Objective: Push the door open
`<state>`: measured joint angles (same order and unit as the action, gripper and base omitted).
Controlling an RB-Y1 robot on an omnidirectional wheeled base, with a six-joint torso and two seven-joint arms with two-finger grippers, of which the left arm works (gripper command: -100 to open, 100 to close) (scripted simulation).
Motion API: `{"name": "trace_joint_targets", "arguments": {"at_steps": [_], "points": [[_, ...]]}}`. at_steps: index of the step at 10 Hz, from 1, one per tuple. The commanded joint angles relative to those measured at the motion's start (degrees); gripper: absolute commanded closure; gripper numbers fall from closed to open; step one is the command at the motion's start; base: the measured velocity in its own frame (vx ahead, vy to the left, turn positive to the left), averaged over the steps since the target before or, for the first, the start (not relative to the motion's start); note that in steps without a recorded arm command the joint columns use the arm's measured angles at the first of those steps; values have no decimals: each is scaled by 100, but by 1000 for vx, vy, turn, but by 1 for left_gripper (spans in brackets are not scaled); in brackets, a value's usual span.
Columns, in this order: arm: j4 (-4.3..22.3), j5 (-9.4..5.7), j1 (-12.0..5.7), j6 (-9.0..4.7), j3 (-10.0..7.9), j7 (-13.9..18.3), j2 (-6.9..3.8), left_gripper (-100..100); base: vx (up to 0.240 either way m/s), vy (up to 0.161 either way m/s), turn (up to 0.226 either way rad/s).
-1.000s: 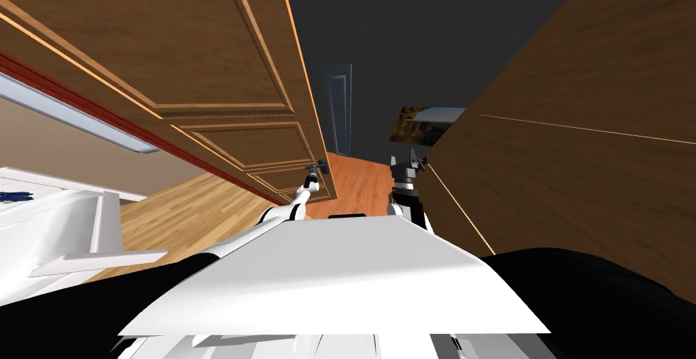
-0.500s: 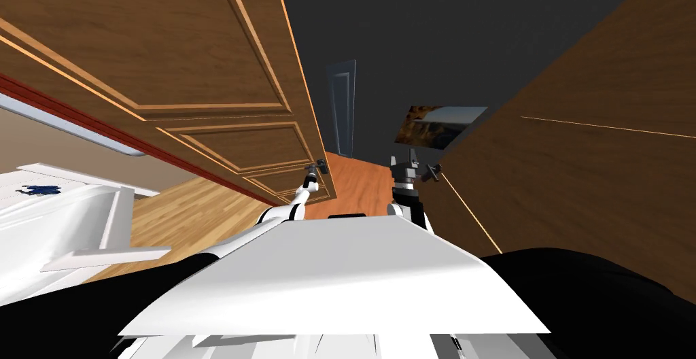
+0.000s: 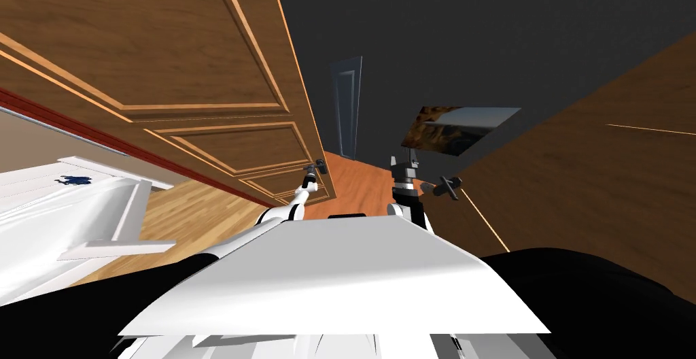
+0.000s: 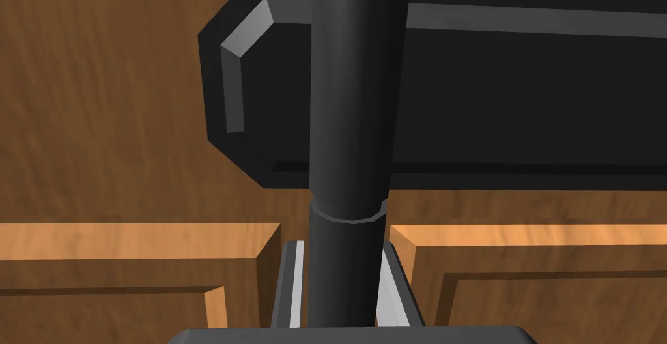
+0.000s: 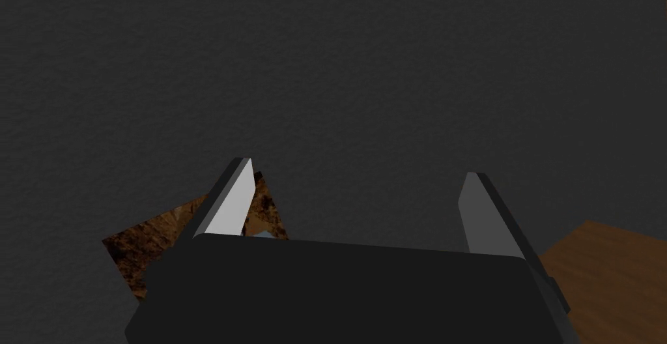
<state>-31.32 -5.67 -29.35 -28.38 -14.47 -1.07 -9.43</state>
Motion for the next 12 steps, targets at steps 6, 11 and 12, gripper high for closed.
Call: {"name": "trace_joint_targets", "arguments": {"at_steps": [6,11,12], "points": [[-80,-57,68,5,-126,-19,-130,100,147,-74,109],[-126,-101,121,27,-216,-37,-196,100,189,-109,163],[-134,-109,131,31,-232,-40,-207,100,182,-108,115]]}}
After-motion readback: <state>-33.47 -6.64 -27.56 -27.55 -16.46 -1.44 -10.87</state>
